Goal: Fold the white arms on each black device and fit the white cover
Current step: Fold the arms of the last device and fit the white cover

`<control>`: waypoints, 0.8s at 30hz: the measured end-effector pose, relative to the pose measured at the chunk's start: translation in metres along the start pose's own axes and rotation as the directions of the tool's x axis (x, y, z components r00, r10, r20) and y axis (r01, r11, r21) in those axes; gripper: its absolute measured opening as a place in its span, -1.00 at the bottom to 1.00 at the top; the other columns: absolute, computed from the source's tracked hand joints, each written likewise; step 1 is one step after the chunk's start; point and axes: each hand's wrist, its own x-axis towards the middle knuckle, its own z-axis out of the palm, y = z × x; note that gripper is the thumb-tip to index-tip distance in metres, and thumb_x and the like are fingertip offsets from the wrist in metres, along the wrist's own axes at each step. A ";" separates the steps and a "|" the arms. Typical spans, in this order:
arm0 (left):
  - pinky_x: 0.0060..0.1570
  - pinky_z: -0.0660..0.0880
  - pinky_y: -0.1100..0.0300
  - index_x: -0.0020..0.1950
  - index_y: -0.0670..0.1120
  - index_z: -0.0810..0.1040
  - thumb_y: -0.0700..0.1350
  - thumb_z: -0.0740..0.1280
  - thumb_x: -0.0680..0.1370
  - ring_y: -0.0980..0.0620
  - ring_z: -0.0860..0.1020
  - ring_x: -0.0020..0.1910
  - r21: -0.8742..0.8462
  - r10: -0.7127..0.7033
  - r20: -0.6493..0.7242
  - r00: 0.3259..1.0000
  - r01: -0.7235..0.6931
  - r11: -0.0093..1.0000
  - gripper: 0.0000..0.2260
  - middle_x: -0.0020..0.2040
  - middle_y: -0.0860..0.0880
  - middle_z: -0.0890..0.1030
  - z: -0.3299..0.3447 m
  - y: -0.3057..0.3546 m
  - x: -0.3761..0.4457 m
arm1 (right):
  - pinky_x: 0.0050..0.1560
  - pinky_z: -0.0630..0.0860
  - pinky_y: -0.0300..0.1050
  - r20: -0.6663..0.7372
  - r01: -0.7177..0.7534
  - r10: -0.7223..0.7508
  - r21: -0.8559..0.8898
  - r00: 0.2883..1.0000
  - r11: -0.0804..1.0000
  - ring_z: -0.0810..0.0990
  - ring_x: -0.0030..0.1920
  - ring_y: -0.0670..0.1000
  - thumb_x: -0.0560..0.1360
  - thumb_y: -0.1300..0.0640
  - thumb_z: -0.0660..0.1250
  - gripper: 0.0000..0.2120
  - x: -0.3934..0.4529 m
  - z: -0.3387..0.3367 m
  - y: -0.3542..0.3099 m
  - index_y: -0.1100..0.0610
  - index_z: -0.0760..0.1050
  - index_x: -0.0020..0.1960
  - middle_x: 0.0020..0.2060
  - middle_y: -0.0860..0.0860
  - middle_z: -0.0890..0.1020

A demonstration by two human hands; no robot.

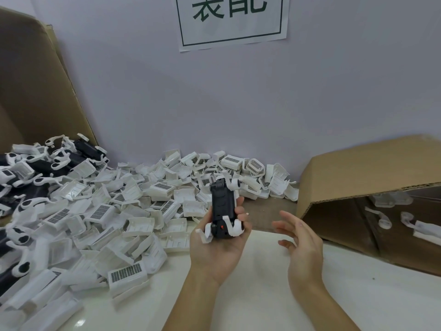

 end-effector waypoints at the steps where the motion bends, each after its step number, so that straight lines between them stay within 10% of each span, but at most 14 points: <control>1: -0.11 0.58 0.03 0.26 -0.45 0.51 -0.14 0.37 0.46 -0.14 0.55 -0.19 0.007 0.001 0.000 1.000 -0.001 1.000 -0.52 -0.08 -0.25 0.54 0.000 0.000 0.000 | -0.12 0.46 -0.07 0.000 -0.001 0.001 -0.002 1.000 1.000 0.64 -0.07 -0.10 0.69 0.20 0.06 -0.64 0.000 0.000 0.000 0.05 0.64 0.10 -0.18 -0.05 0.71; 16: -0.16 0.57 0.06 0.09 -0.31 0.61 -0.07 0.31 0.48 -0.10 0.61 -0.28 0.395 0.176 -0.184 0.967 -0.092 0.914 -0.66 -0.17 -0.23 0.63 0.001 -0.004 0.012 | -0.12 0.49 -0.08 -0.012 -0.030 0.030 0.010 0.999 0.999 0.63 -0.06 -0.04 0.69 0.20 0.07 -0.64 -0.001 0.000 -0.003 0.05 0.65 0.08 -0.21 -0.01 0.69; 20: -0.14 0.53 0.25 0.05 -0.04 0.62 -0.18 0.35 0.59 0.05 0.61 -0.15 0.861 0.556 -0.118 0.823 -0.194 0.471 -0.91 -0.09 -0.06 0.67 0.005 -0.005 0.018 | -0.13 0.49 -0.08 -0.015 -0.032 0.032 0.014 0.999 0.999 0.62 -0.06 -0.04 0.69 0.20 0.07 -0.64 -0.001 0.001 -0.002 0.06 0.65 0.09 -0.20 0.02 0.69; 24: -0.18 0.51 0.41 0.10 0.15 0.50 -0.21 0.48 0.51 0.25 0.59 -0.10 0.976 0.711 0.130 0.691 -0.217 0.033 -0.68 0.00 0.12 0.60 0.005 -0.006 0.020 | -0.14 0.47 -0.08 -0.013 -0.016 0.016 0.009 1.000 1.000 0.62 -0.10 -0.05 0.68 0.23 0.05 -0.62 -0.001 0.001 -0.003 0.07 0.66 0.07 -0.21 0.01 0.69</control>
